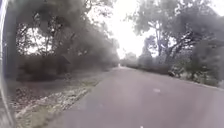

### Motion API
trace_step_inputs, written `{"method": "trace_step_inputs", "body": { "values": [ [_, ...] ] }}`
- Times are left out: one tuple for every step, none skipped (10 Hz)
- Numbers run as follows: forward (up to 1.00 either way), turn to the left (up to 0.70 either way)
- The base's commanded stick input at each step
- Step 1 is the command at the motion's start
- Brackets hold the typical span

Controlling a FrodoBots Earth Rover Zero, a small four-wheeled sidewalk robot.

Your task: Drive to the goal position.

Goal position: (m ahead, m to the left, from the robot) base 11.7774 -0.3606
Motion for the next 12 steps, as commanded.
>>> {"method": "trace_step_inputs", "body": {
  "values": [
    [0.7,-0.01],
    [0.7,0.0],
    [0.7,0.01],
    [0.7,0.01],
    [0.7,0.01],
    [0.7,0.01],
    [0.7,0.01],
    [0.7,0.01],
    [0.7,0.01],
    [0.7,0.01],
    [0.7,0.01],
    [0.7,0.01]
  ]
}}
